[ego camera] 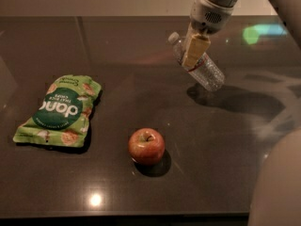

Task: Knock water bottle over

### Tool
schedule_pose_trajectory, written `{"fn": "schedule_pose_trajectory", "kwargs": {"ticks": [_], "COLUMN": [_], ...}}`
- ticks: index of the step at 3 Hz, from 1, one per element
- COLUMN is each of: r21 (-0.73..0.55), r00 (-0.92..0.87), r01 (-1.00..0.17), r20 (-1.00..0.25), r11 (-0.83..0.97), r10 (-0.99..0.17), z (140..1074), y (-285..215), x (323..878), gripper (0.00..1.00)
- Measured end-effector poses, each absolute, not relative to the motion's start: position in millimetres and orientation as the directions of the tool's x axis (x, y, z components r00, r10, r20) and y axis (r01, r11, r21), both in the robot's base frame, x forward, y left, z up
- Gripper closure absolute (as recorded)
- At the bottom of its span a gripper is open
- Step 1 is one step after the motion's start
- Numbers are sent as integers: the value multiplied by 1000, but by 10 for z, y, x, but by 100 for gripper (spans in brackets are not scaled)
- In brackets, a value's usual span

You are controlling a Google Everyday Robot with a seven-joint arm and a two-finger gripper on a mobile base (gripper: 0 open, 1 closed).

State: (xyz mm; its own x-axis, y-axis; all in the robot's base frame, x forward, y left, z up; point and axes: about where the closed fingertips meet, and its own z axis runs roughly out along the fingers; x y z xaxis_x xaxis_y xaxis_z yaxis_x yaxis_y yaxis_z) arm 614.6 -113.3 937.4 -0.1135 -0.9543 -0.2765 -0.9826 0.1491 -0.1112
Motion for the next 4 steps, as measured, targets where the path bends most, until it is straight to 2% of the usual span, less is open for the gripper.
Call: {"fn": "schedule_pose_trajectory", "kwargs": {"ticks": [1,3,4], "r21": [-111,-92,-76], "r00": [-112,-68,-29], "r01": [-985,-993,-997], "r20": [-162,-38,-9], "r11": [130,71,30], "r10": [-981,-997,-1000], "z": [9270,9071,8976], "y": [-1209,-1230,-1195], "x": [6155,6142,6094], "gripper": [100,100,82]}}
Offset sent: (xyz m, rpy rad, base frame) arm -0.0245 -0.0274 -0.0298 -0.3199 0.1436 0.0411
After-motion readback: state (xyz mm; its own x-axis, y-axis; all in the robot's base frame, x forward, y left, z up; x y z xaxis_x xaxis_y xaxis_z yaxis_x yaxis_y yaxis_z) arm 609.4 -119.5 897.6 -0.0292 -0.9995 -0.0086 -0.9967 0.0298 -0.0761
